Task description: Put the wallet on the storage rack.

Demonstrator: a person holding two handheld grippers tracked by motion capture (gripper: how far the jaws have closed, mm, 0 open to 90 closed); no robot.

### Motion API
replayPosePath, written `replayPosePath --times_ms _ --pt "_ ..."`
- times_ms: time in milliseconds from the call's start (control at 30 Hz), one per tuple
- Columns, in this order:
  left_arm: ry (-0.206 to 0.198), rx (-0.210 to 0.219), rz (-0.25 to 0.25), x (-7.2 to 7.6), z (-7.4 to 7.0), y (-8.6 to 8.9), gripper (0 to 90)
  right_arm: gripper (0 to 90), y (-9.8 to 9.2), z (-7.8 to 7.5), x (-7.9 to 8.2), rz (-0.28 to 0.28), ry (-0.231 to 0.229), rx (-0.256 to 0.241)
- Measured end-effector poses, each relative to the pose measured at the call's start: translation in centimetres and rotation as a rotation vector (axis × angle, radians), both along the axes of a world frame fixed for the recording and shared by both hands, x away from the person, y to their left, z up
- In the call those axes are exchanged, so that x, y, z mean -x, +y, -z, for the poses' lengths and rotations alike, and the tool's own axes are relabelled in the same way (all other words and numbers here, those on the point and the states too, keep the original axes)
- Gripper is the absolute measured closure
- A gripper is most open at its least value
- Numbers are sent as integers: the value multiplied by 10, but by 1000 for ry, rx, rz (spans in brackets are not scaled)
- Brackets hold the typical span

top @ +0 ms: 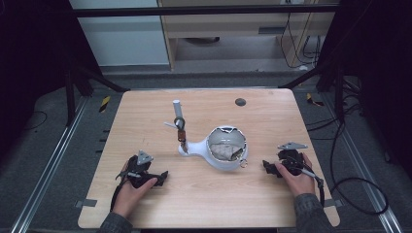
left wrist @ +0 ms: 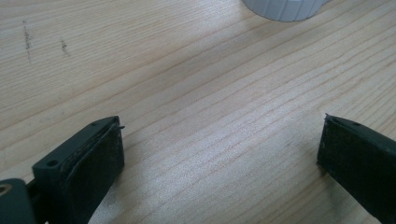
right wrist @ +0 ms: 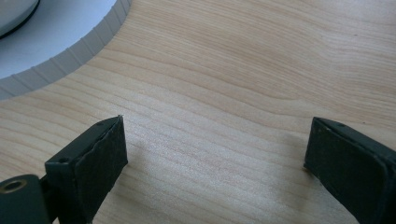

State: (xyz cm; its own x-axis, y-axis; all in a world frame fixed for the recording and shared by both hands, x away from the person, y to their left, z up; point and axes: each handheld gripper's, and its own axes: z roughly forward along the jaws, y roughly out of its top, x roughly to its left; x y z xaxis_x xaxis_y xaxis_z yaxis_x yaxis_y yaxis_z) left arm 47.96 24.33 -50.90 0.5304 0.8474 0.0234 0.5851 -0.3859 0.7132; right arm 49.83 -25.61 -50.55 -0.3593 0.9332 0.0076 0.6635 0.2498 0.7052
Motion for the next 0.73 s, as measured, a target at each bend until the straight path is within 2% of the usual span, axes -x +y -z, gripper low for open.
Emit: replayPosePath --times_ms 167,200,367,467,733 --pt "0 -1 1 0 0 0 0 50 1 2 0 -6 8 -3" --pt "0 0 0 0 0 0 0 48 1 3 0 -5 2 9" --pt "0 0 0 0 0 0 0 33 3 4 1 -3 -5 5" --pt "0 0 1 0 0 0 0 31 3 7 4 9 -36 0" --pt "2 2 0 0 0 0 0 32 3 7 12 13 -37 0"
